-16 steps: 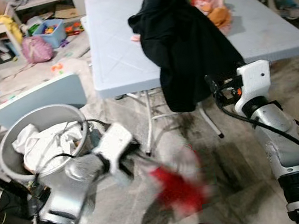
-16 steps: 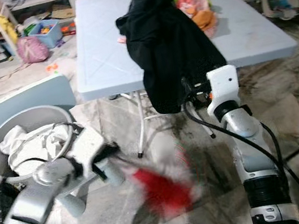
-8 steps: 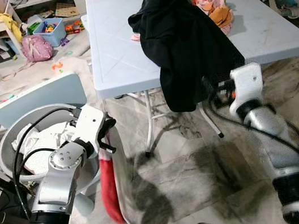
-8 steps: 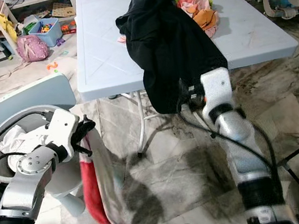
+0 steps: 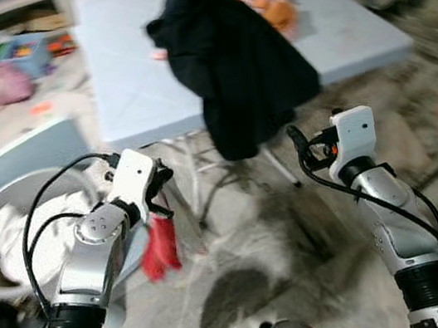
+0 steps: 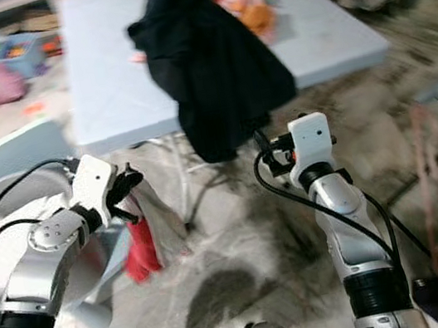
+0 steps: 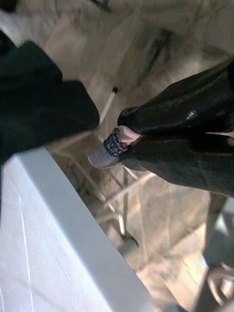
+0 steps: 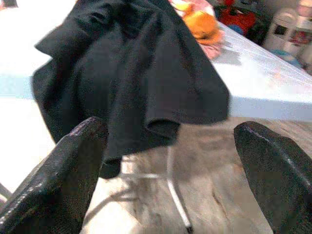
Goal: Hang hanger
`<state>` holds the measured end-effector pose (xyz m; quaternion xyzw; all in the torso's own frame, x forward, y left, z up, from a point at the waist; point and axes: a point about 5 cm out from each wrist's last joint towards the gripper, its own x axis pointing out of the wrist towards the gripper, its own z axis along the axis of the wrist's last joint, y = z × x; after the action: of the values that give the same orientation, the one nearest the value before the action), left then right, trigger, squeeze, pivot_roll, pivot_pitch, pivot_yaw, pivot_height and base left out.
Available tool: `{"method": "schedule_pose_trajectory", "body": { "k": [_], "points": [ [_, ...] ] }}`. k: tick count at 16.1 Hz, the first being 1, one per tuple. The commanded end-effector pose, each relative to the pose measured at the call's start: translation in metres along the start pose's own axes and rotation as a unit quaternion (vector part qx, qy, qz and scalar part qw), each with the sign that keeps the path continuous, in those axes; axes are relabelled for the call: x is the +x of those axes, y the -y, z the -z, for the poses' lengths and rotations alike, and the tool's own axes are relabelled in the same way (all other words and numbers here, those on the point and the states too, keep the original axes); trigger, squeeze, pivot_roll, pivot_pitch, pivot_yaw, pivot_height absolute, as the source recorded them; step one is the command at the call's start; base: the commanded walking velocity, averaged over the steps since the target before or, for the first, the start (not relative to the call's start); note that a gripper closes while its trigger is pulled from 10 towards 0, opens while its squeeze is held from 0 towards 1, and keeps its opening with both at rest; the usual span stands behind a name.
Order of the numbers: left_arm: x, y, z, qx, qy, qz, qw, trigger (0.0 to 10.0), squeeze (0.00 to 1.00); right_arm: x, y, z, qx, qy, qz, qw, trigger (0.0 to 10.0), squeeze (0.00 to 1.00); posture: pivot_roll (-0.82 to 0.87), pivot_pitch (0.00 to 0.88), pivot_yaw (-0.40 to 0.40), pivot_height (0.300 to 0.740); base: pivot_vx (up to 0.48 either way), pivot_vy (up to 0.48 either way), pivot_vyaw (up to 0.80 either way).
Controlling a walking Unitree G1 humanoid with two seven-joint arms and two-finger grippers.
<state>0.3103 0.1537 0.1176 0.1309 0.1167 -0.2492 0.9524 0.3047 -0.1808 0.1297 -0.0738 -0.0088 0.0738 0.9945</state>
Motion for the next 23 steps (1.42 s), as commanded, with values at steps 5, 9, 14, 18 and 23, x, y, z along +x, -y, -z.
{"method": "schedule_pose_trajectory", "body": {
  "k": [5, 9, 14, 18, 23],
  "points": [
    [-0.001, -0.001, -0.005, 0.004, 0.013, 0.003, 1.0, 10.0, 0.0, -0.002, 0.0, -0.004, -0.001, 0.004, -0.001, 1.0, 10.0, 0.0, -0.04, 0.091, -0.016, 0.74, 0.0, 0.48, -0.8],
    [0.0, 0.0, -0.005, 0.002, 0.014, 0.001, 1.0, 10.0, 0.0, -0.001, -0.001, -0.004, -0.005, 0.002, 0.001, 1.0, 10.0, 0.0, -0.04, 0.087, -0.019, 0.74, 0.0, 0.428, -0.8],
    [-0.001, 0.004, -0.003, -0.019, 0.03, 0.011, 0.999, 10.0, 0.0, -0.005, -0.003, 0.003, -0.005, -0.013, 0.011, 1.0, 10.0, 0.0, -0.04, 0.088, -0.016, 0.74, 0.0, 0.051, 0.0],
    [0.0, 0.001, -0.012, -0.028, 0.059, 0.021, 0.998, 10.0, 0.0, -0.003, -0.003, 0.002, -0.005, -0.012, 0.026, 1.0, 10.0, 0.0, -0.04, 0.103, -0.006, 0.74, 0.216, 0.0, -0.4],
    [0.003, 0.003, -0.015, -0.031, 0.064, 0.025, 0.997, 10.0, 0.0, 0.001, -0.001, -0.002, -0.011, -0.007, 0.03, 0.999, 10.0, 0.0, -0.04, 0.103, -0.003, 0.74, 0.438, 0.0, -0.45]
  ]
}}
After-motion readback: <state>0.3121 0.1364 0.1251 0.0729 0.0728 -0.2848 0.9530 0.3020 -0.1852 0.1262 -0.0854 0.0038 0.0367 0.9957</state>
